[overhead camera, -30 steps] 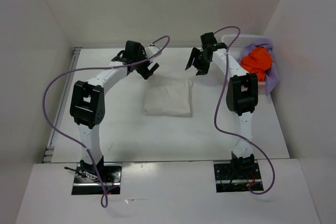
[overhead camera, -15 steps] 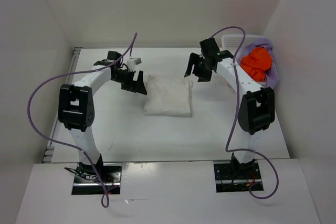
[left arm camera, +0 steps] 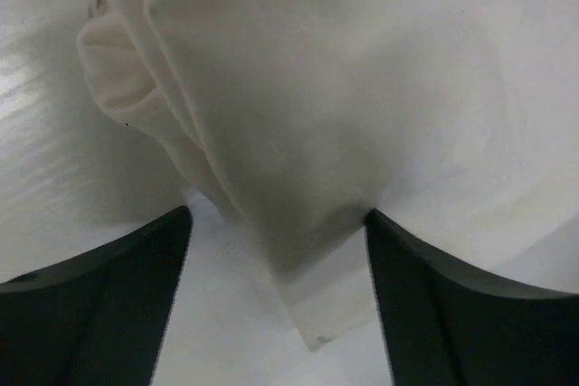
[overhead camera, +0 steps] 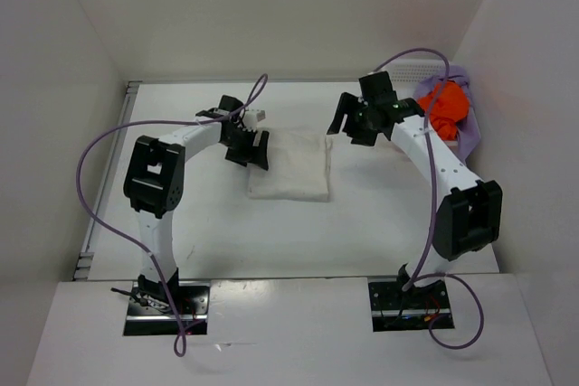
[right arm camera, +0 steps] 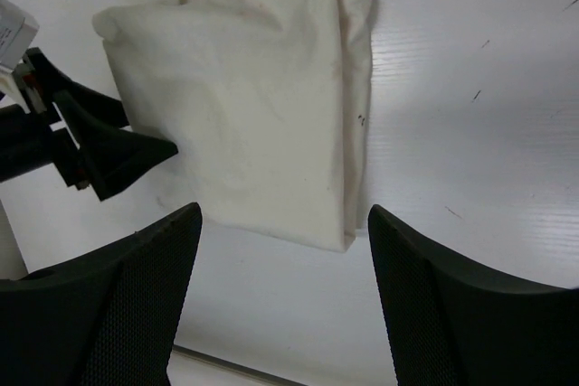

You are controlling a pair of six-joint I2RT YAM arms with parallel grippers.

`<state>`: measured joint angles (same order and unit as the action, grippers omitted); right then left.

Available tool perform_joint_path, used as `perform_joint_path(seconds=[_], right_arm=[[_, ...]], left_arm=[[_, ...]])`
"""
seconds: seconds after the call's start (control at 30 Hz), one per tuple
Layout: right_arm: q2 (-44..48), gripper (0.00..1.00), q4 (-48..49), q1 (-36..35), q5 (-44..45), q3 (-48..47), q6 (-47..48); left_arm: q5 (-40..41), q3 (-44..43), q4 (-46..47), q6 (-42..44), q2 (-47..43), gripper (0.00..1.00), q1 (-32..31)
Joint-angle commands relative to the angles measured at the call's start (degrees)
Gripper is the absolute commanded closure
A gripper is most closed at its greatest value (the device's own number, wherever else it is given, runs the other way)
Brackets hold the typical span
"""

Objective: Fold and stack the t-shirts
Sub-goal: Put the neatly folded tshirt into the corner of the board with the left arm

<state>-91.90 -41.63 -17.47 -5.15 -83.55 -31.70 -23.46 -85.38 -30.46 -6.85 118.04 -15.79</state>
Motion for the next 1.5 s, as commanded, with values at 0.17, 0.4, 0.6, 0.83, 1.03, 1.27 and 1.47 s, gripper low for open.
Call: perform_joint_path(seconds=[0.17, 0.4, 0.6, 0.83, 1.03, 1.27, 1.47], right_arm=[[6.81, 0.22, -0.21, 0.25, 4.35, -3.28, -1.34], [6.29, 0.23, -1.35, 0.25, 6.37, -5.66, -1.34], [4.63, 0.23, -3.19, 0.25, 7.61, -7.68, -0.20], [2.17, 0.23, -4.25, 0.25, 8.75, -10.93, 0.33], [-0.91, 0.23, -6.36, 0.25, 9.80, -15.58, 1.38], [-7.15, 0.23, -12.06, 0.25, 10.95, -21.56, 1.91], [-12.24, 0.23, -16.20, -0.89, 12.79, -29.20, 1.91]], left_arm=[[4.57, 0.48, -0.48, -0.36, 3.95, 0.63, -0.73], [2.81, -0.84, 1.18, 0.25, 2.03, 1.00, -0.74], [8.07, -5.57, 1.72, 3.77, 0.97, 1.00, 4.35], [21.52, -8.04, 4.88, 14.13, 0.97, 1.00, 13.48], [28.73, -15.50, 7.25, 19.33, 6.76, 1.00, 22.55], [33.91, -33.86, 7.78, 24.51, 19.49, 1.00, 30.56], [35.94, -55.98, 0.43, 24.88, 32.93, 1.00, 33.19]])
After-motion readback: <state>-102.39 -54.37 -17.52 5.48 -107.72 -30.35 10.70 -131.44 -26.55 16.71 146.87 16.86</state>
